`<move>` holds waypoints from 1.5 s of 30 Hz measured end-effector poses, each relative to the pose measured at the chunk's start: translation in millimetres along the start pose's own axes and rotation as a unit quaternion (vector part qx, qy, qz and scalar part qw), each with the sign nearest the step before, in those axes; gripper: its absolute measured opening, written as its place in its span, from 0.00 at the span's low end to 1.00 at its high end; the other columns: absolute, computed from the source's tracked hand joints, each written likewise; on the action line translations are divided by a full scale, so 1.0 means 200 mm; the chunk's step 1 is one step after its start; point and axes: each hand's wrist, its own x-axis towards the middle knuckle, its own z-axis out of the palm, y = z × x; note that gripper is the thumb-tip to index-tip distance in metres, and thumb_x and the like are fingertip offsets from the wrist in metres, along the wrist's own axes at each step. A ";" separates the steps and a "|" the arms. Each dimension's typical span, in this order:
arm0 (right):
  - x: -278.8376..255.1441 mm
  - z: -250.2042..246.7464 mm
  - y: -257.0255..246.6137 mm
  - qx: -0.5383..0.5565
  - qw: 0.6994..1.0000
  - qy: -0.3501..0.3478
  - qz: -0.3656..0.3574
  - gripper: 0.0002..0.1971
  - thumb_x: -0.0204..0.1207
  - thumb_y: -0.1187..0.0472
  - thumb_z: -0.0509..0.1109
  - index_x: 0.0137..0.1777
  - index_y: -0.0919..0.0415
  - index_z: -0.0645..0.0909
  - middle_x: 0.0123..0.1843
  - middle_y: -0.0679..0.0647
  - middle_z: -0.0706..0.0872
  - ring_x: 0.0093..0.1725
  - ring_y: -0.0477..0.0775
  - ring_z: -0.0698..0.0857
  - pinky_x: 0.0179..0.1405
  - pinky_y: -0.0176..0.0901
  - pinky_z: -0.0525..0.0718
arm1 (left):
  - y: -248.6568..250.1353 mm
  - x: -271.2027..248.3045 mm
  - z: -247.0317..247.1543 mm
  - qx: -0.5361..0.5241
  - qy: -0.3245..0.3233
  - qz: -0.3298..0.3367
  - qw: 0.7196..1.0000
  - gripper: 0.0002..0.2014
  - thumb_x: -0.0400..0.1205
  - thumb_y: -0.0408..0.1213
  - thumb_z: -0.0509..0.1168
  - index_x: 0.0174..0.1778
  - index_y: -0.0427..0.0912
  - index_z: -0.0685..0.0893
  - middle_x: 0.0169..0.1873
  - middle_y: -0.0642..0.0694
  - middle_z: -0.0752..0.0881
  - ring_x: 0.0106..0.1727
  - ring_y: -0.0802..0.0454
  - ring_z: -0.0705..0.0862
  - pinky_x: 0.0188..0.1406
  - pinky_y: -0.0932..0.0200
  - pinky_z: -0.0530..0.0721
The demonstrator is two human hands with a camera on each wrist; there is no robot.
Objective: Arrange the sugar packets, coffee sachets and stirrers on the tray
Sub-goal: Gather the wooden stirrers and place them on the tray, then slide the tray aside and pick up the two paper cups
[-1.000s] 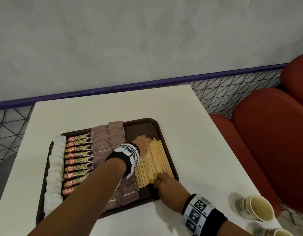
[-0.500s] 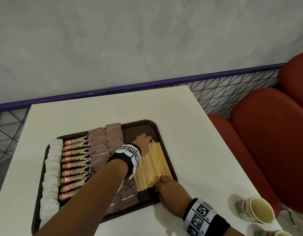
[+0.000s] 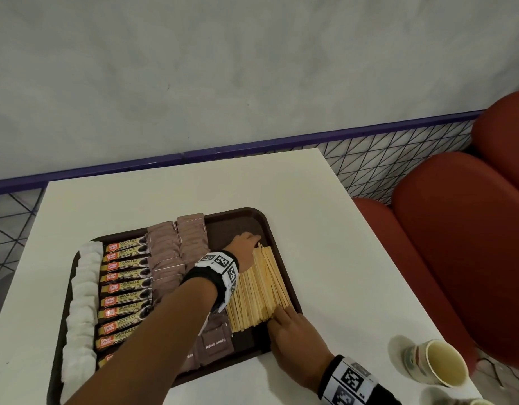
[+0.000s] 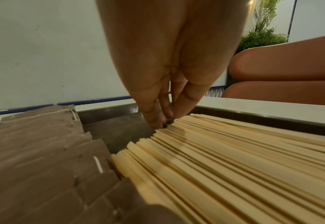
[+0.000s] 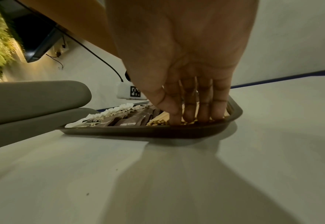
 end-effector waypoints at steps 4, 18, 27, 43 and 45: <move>0.02 0.06 0.01 -0.017 1.000 0.000 0.015 0.14 0.43 0.49 0.81 0.27 0.47 0.81 0.30 0.40 0.82 0.28 0.41 0.80 0.25 0.29 0.80 | 0.03 0.01 0.03 0.024 -0.025 0.018 0.999 0.32 0.80 0.18 0.50 0.81 0.42 0.58 0.80 0.42 0.60 0.80 0.40 0.57 0.78 0.48 0.63; 0.11 0.06 0.16 0.113 0.983 0.144 0.023 0.20 0.58 0.80 0.69 0.44 0.58 0.83 0.44 0.52 0.83 0.46 0.50 0.82 0.51 0.33 0.73 | -0.39 -0.53 -0.25 -0.105 0.244 0.008 0.964 0.15 0.82 0.23 0.58 0.62 0.32 0.83 0.58 0.37 0.85 0.62 0.41 0.81 0.65 0.54 0.74; 0.16 -0.05 0.12 0.156 0.960 0.129 0.193 0.24 0.72 0.69 0.65 0.70 0.65 0.68 0.63 0.63 0.74 0.59 0.63 0.74 0.58 0.51 0.75 | -1.00 -1.18 -0.01 -0.117 0.214 -0.252 0.936 0.21 0.84 0.29 0.57 0.75 0.38 0.70 0.72 0.37 0.74 0.72 0.41 0.73 0.73 0.50 0.70; 0.42 -0.11 -0.01 0.308 0.912 0.020 0.270 0.24 0.79 0.70 0.58 0.76 0.68 0.62 0.66 0.69 0.78 0.65 0.66 0.77 0.66 0.51 0.75 | -1.32 -1.28 0.14 -0.338 0.270 -0.308 0.847 0.20 0.79 0.17 0.57 0.68 0.30 0.75 0.56 0.30 0.84 0.49 0.38 0.83 0.53 0.49 0.81; 0.51 -0.13 -0.06 0.299 0.917 0.033 0.261 0.25 0.76 0.76 0.56 0.75 0.68 0.65 0.67 0.67 0.78 0.65 0.66 0.77 0.67 0.50 0.75 | -1.38 -1.23 0.11 -0.364 0.292 -0.288 0.836 0.18 0.80 0.18 0.58 0.66 0.29 0.77 0.62 0.30 0.82 0.58 0.34 0.82 0.64 0.42 0.77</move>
